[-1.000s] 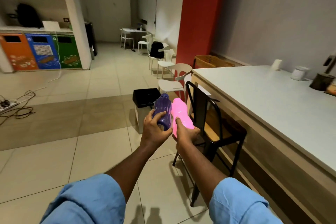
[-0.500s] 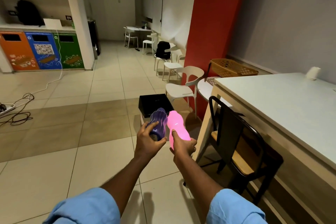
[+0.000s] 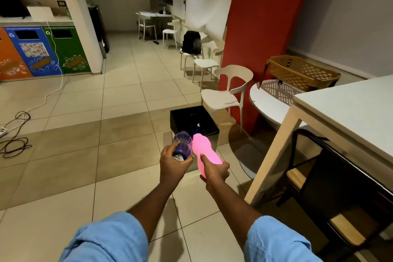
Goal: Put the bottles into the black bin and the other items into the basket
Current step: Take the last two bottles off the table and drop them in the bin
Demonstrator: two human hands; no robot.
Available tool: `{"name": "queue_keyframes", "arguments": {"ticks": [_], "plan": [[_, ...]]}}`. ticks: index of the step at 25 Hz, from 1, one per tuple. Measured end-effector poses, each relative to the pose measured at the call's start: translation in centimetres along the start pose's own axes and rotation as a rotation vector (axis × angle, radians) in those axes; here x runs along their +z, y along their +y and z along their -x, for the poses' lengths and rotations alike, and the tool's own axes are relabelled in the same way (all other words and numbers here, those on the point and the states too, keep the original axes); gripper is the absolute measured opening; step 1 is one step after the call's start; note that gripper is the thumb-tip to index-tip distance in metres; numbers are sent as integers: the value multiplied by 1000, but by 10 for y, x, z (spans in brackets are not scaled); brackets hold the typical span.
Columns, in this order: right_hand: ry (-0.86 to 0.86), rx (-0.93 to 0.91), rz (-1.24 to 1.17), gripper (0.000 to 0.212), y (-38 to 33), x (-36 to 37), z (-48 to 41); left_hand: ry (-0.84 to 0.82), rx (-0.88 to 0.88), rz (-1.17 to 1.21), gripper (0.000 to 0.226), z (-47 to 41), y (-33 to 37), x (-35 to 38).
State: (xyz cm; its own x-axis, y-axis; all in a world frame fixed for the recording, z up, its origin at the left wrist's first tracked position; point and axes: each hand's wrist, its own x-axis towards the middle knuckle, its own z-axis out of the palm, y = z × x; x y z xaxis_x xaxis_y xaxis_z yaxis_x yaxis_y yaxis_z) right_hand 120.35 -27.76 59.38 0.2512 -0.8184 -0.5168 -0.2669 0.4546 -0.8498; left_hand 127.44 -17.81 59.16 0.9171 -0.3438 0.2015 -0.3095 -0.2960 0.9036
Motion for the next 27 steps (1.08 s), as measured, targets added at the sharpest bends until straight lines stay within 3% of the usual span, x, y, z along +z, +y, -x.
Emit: {"name": "queue_keyframes", "arguments": {"ticks": [18, 23, 27], "plan": [[-44, 148, 133, 91, -136, 197, -312, -119, -165, -61, 73, -350, -88, 147], [4, 141, 225, 97, -160, 263, -408, -231, -189, -81, 72, -464, -135, 190], [44, 147, 442, 103, -176, 307, -466, -376, -208, -80, 61, -547, -166, 209]]}}
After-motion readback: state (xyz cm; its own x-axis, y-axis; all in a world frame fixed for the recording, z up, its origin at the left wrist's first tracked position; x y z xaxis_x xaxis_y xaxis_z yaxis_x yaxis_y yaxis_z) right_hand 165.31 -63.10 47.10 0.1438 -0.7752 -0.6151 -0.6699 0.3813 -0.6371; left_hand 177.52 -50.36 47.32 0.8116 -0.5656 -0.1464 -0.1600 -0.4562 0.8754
